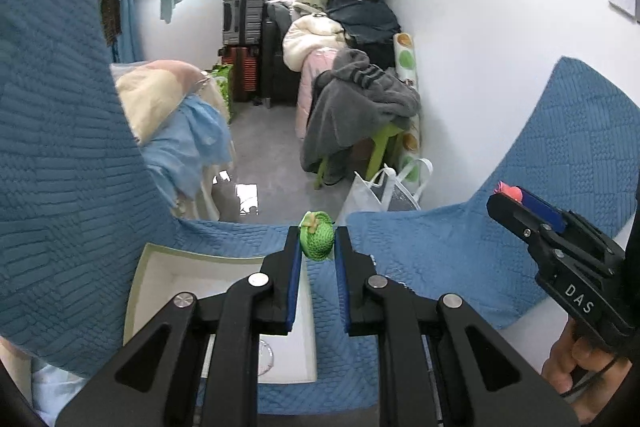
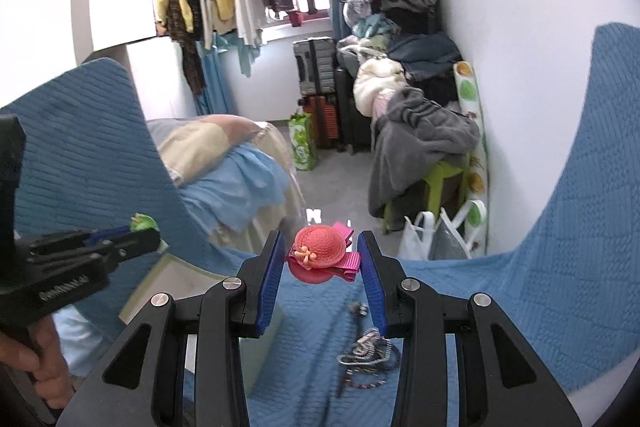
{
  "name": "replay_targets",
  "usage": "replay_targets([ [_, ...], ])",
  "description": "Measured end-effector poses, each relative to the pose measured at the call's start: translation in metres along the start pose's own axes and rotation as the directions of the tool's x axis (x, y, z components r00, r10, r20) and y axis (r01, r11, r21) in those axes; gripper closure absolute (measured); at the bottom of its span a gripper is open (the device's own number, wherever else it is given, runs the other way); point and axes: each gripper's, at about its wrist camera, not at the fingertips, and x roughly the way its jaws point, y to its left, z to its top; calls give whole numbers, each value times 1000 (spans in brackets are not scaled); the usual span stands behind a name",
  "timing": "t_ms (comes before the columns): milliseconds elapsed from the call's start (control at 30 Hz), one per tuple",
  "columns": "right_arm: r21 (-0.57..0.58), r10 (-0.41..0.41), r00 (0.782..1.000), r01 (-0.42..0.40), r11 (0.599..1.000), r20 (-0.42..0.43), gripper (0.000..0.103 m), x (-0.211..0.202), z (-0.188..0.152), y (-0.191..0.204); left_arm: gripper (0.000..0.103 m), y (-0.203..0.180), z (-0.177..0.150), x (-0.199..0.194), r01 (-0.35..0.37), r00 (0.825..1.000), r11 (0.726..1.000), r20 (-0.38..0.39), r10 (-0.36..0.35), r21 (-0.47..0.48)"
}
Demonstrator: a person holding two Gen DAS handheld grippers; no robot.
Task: Organize jewelry
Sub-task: 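Lift both charms, carry them over the white box and open both tools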
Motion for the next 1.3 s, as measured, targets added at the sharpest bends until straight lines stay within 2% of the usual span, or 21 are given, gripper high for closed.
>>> replay_targets([
  [167, -18, 37, 999, -37, 999, -22, 68, 14, -4, 31, 87, 32, -9, 1, -42, 999, 998, -11, 41, -41],
  [433, -53, 75, 993, -80, 995, -96, 68, 43, -16, 71, 87, 66, -25, 7, -41, 999, 995, -32, 39, -96],
  [600, -71, 89, 981, -103, 992, -170, 67, 68, -34, 90, 87, 86, -44, 33, -94, 989, 990, -123, 80, -108],
  [667, -66, 102, 973, -118, 991, -207, 67, 81, -42, 97, 87, 95, -53, 43, -119, 982, 986, -159, 100, -115],
  [767, -73, 109, 963, -131, 989, -247, 67, 93, -53, 107, 87, 107, -62, 51, -113, 979, 984, -184, 87, -135],
  [933, -44, 134, 934, -157, 987, -331, 67, 116, -69, 116, 87, 120, -74, 64, -110, 971, 983, -229, 74, -148],
  [1133, -34, 139, 902, -167, 985, -408, 67, 136, -88, 125, 87, 130, -85, 83, -123, 953, 983, -293, 77, -140],
  [1200, -43, 129, 896, -162, 986, -424, 67, 138, -94, 129, 87, 130, -88, 87, -130, 946, 983, -312, 85, -127],
  [1300, -59, 115, 891, -157, 986, -440, 67, 141, -102, 134, 87, 130, -89, 89, -116, 945, 986, -318, 72, -123],
])
